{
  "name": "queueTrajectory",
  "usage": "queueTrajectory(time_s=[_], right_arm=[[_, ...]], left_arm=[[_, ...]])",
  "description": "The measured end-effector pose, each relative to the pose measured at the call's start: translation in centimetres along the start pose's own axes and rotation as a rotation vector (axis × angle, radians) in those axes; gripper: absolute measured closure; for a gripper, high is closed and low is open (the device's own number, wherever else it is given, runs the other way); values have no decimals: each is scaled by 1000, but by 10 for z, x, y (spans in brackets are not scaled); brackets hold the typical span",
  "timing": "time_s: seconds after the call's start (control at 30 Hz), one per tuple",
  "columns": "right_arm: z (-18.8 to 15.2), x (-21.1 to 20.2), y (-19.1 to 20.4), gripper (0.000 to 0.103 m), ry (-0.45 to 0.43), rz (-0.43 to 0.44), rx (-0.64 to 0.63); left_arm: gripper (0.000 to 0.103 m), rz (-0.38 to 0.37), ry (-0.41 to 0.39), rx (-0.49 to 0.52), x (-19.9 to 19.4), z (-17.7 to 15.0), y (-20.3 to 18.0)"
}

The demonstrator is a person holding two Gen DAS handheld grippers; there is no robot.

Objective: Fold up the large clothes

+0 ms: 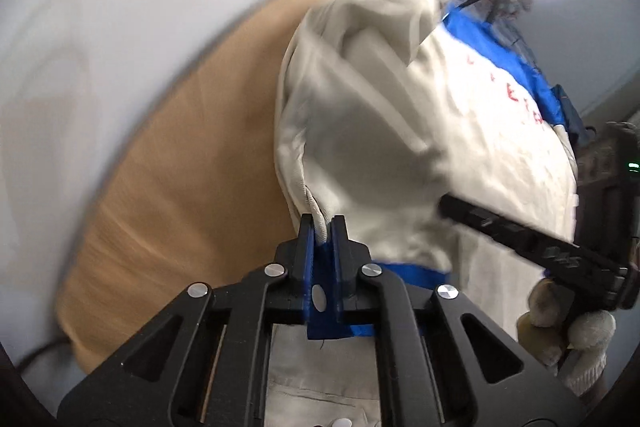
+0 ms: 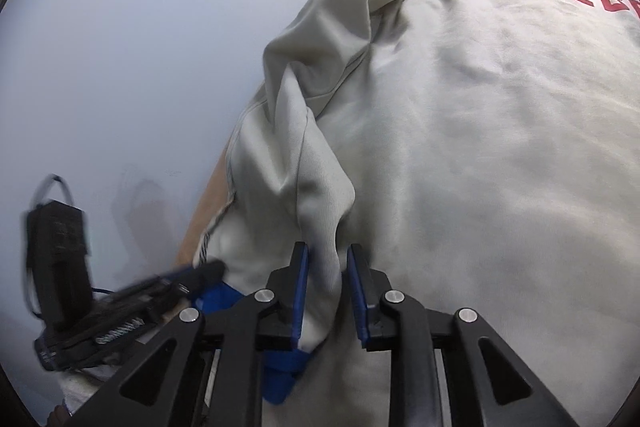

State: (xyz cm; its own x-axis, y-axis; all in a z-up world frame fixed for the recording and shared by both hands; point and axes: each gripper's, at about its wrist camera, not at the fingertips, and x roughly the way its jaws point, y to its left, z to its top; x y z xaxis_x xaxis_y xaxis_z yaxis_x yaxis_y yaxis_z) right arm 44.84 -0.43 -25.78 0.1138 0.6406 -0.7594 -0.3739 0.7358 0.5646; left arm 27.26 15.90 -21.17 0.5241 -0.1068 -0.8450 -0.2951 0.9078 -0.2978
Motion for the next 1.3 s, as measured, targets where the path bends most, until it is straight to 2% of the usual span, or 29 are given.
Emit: queueTrajectory(time_s=[0.13,0.27,0.37,0.43,0.5,0.6,0.67,0.77,0.87,1.0,1.07,1.1,1.17,1.2,1.23,1.3], right_arm=[[0,-4,5,81,-6,-4,-22],[9,-9,10,70,-37,-25,-35],[21,-22,11,58,-70,-23,-36],[37,-36,12,39,-108,-23,-31],[56,-47,15,30,-140,-13,-33],[93,-50,28,29,-164,-31,-42],[122,-35,42,29,-169,-38,-43],[148,-26,50,29,-157,-47,-24],[168,4,60,29,-133,-110,-22],[180,13,71,30,-103,-237,-44],[180,15,72,31,-83,-287,-47],[181,17,72,37,-68,-317,-48],[181,21,69,60,-29,-366,-57],[181,24,65,80,-9,-386,-57],[178,22,62,90,4,-401,-54],[171,12,48,101,0,-387,-41]], left_arm=[[98,9,-144,59,-44,8,-4],[98,27,-235,78,-76,10,0],[98,15,-257,76,-86,6,5],[98,-2,-245,83,-88,0,4],[98,-23,-228,101,-87,-8,0],[98,-41,-216,165,-88,-18,-12],[98,-51,-218,208,-88,-23,-23],[98,-80,-217,281,-91,-31,-40],[98,-102,-209,361,-90,-42,-58],[98,-123,-184,480,-86,-65,-83],[98,-134,-173,523,-87,-80,-92],[98,-140,-163,550,-86,-87,-96],[98,-153,-144,589,-86,-99,-102],[98,-159,-132,605,-84,-103,-106],[98,-163,-122,624,-82,-107,-109],[98,-165,-111,646,-83,-111,-112]])
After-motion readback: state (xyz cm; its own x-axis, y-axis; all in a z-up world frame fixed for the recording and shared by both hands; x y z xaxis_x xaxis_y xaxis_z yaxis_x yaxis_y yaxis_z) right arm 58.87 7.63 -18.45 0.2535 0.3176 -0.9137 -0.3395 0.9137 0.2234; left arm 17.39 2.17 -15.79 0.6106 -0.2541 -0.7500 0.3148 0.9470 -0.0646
